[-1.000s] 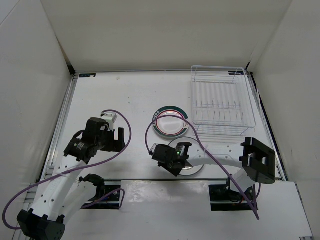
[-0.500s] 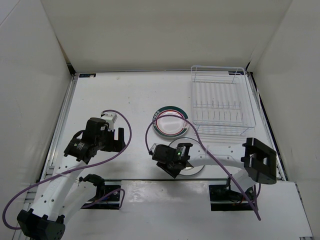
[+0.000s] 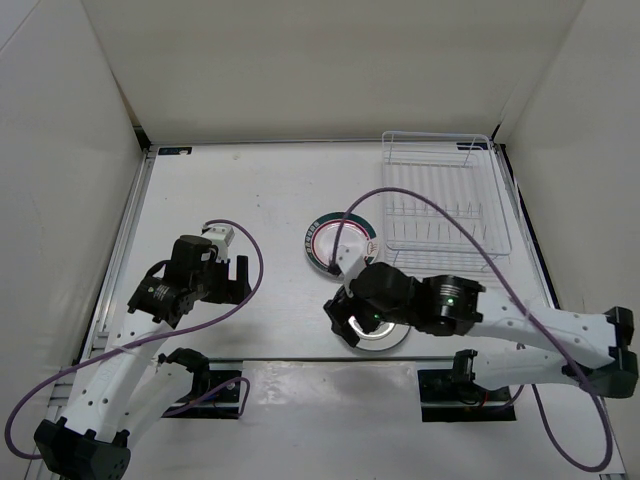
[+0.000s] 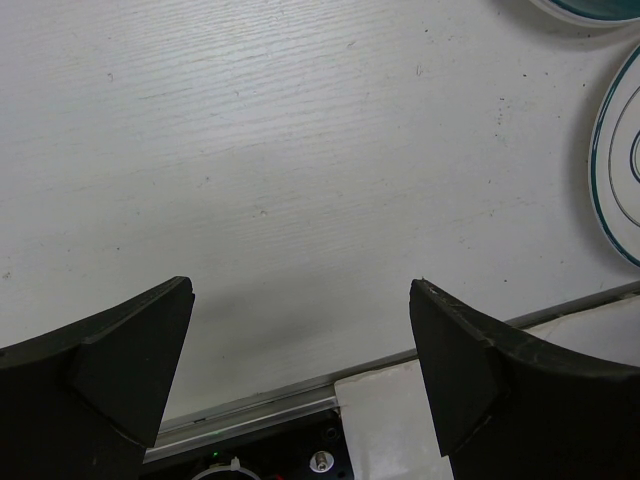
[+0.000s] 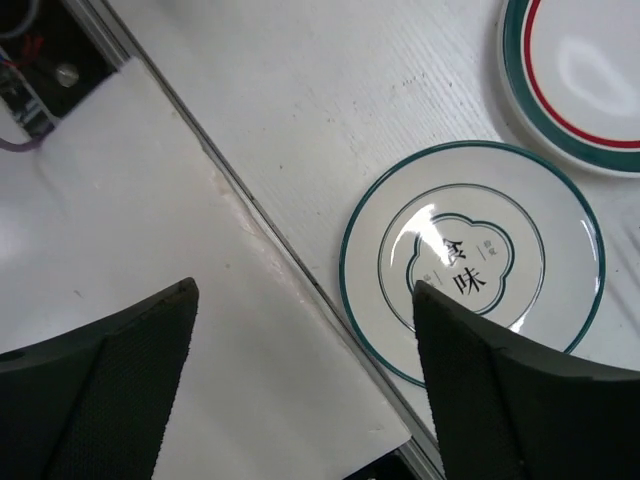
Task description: Unload the plates from the dish rack
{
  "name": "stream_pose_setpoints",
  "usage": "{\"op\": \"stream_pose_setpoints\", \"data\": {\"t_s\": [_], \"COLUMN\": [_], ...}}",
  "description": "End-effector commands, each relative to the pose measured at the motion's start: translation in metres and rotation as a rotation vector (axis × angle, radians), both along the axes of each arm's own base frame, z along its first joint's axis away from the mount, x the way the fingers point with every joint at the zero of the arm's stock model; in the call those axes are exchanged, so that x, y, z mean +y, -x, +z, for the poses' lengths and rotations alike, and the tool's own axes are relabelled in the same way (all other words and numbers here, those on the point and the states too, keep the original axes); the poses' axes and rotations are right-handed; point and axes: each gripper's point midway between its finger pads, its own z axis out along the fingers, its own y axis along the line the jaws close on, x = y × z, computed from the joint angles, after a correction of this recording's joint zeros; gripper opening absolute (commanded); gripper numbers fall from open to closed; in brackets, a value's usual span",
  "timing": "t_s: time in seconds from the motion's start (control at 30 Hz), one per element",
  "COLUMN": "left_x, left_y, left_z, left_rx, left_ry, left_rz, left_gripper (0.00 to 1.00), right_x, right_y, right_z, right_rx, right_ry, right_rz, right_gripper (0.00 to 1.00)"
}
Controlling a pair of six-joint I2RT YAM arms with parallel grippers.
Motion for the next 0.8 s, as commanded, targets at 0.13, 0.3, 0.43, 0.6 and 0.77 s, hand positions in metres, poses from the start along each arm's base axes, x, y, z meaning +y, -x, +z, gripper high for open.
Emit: {"op": "stream_pose_setpoints", "data": {"t_s": [0.13, 0.3, 0.43, 0.6, 0.77], "left_x": [-0.004, -0.004, -0.004, -0.004, -0.004], "left_y": [0.001, 0.001, 0.0, 0.001, 0.001], "left_z": [0.005, 0.006, 0.006, 0.005, 0.005], "left_rx": [-0.009, -0.015, -0.018, -0.01, -0.007], "left_ry": [0.022, 0.024, 0.023, 0.023, 0.024], "left_rz": [-0.008, -0.011, -0.011, -0.012, -0.012], "left_gripper": [1.0, 1.0, 1.0, 1.0, 1.0], "right_x": [-0.036, -0.082, -0.14, -0.18, -0.201], "right_y": [-0.006, -0.029, -0.051, -0.057, -0.064], "right_z": [0.044, 0.072, 0.08, 0.078, 0.074], "right_rx": [-0.068, -0.163, -0.259, -0.31, -0.36], "right_ry": [-0.159, -0.208, -0.155, -0.126, -0.066], "right_rz": [-0.101, -0.304, -0.546, -0.685, -0.78], "right_gripper": [0.9, 0.9, 0.9, 0.9, 0.9]}}
